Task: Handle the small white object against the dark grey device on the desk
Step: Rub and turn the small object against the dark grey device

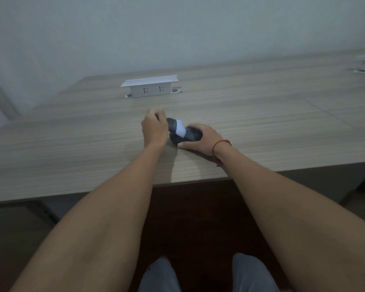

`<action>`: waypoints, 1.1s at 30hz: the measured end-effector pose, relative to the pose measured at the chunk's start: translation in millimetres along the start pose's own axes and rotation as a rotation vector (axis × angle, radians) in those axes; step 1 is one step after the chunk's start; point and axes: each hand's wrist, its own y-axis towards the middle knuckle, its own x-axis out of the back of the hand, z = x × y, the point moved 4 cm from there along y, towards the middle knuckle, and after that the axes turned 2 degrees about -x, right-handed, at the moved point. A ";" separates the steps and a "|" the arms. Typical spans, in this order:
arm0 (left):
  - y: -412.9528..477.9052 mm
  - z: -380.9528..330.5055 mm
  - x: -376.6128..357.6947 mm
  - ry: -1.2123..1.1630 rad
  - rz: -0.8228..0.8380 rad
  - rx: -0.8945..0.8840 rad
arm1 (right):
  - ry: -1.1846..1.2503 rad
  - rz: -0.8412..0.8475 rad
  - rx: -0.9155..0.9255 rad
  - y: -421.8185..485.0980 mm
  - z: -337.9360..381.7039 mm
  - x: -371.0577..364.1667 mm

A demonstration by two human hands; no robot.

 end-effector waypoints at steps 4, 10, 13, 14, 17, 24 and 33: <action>-5.2 18.5 3.9 0.091 -0.052 0.108 | 0.034 0.022 -0.009 0.0 -2.2 -0.6; -3.0 2.9 2.8 -0.038 -0.046 0.021 | 0.062 0.040 -0.007 2.8 -3.6 -1.8; -7.8 8.6 -3.5 0.013 -0.003 0.122 | 0.085 0.054 -0.001 2.1 -5.0 -1.7; -8.7 13.0 -0.9 0.043 -0.018 0.194 | 0.087 0.057 -0.006 1.6 -5.5 -1.1; -4.5 19.8 8.4 0.111 -0.050 0.256 | 0.093 0.053 -0.022 1.1 -7.0 -0.1; -5.4 -13.9 -2.9 -0.081 -0.014 0.059 | 0.056 0.000 -0.060 1.1 -12.2 1.0; -3.4 18.7 6.7 -0.015 -0.031 0.169 | 0.100 -0.047 -0.050 -4.0 -15.6 5.5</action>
